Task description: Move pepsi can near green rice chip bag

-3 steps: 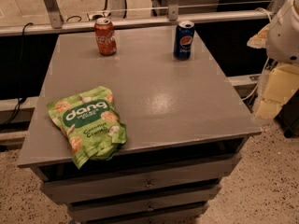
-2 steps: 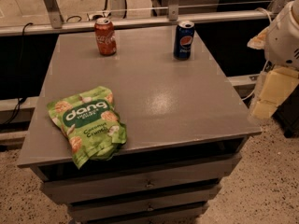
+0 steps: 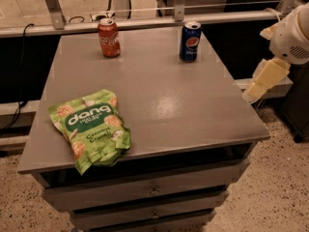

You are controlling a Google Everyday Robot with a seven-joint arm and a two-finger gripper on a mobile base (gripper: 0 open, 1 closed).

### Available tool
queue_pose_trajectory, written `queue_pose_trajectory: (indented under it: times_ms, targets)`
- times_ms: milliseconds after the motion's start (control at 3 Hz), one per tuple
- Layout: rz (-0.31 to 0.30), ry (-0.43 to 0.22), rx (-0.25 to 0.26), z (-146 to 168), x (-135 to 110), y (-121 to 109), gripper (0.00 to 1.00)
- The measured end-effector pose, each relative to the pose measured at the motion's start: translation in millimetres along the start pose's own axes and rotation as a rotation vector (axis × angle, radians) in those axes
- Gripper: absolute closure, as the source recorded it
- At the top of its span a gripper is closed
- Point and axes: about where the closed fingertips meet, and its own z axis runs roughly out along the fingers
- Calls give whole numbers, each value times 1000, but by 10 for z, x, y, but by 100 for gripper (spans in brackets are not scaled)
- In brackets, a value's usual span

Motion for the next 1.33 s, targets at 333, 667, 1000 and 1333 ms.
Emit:
queue_pose_trajectory:
  times_ms: [333,667,1000,1333]
  targets:
    - [65,-122,50,323,-84,-552,0]
    - [128,-248,31,661,-298,-888,0]
    - [185,-343,16,948,-501,-1101,0]
    - [228,-422,24,1141,-685,-1263,0]
